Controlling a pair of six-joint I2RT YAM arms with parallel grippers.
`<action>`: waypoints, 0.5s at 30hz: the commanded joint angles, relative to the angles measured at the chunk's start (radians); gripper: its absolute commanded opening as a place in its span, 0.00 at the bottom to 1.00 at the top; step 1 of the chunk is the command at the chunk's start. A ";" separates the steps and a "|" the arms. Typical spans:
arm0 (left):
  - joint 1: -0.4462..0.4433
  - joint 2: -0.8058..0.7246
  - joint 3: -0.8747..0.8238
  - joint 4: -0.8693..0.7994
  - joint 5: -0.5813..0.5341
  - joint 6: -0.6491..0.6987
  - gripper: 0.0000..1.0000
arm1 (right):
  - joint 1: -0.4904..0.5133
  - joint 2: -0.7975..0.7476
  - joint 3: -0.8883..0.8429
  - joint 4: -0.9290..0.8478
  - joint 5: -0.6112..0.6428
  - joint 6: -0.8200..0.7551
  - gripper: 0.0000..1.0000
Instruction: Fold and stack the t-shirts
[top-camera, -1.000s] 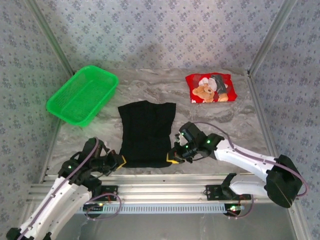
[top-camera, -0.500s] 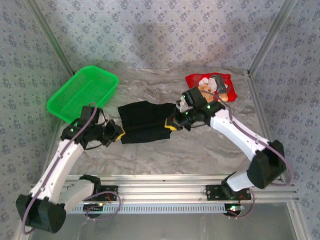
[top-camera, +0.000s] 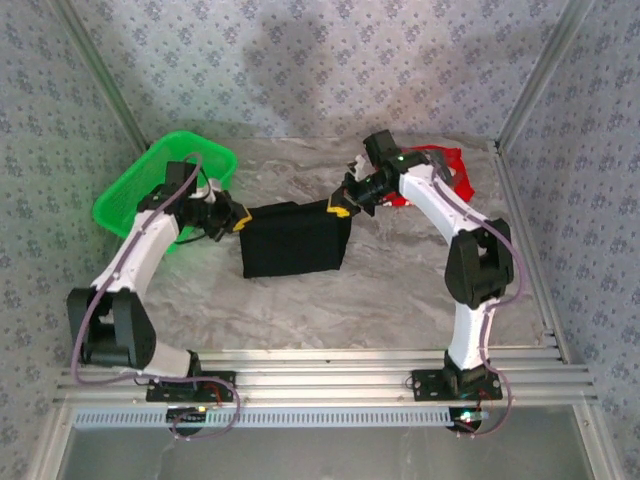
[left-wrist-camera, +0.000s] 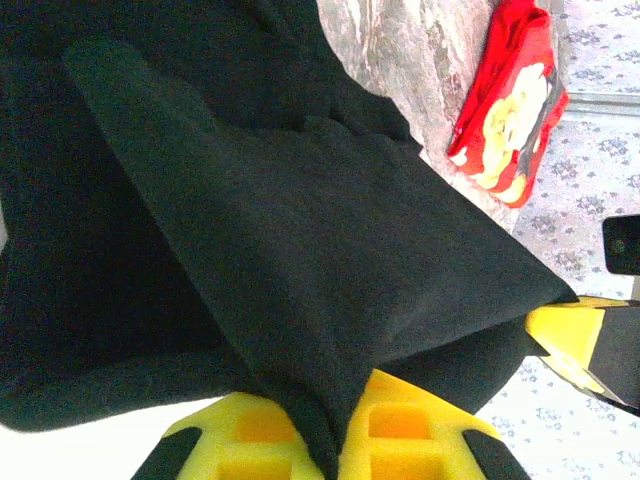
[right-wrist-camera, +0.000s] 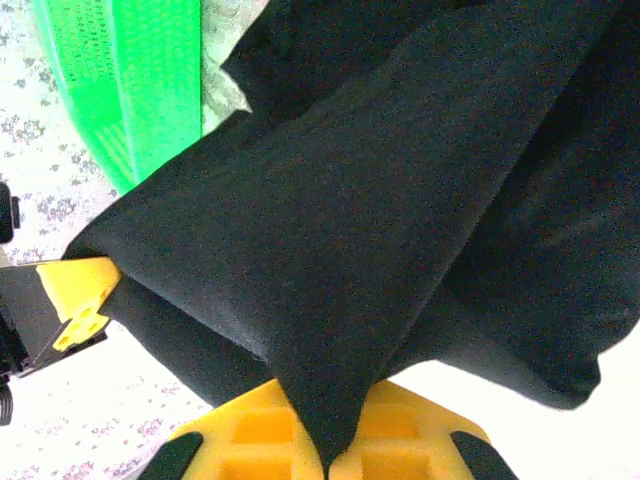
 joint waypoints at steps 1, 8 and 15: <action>0.032 0.071 0.051 0.049 0.010 0.052 0.00 | -0.039 0.081 0.087 -0.067 -0.016 -0.039 0.00; 0.052 0.327 0.176 0.067 0.030 0.112 0.00 | -0.070 0.248 0.207 -0.073 -0.032 -0.026 0.00; 0.068 0.547 0.343 0.127 0.055 0.104 0.33 | -0.108 0.451 0.348 0.021 -0.061 0.078 0.25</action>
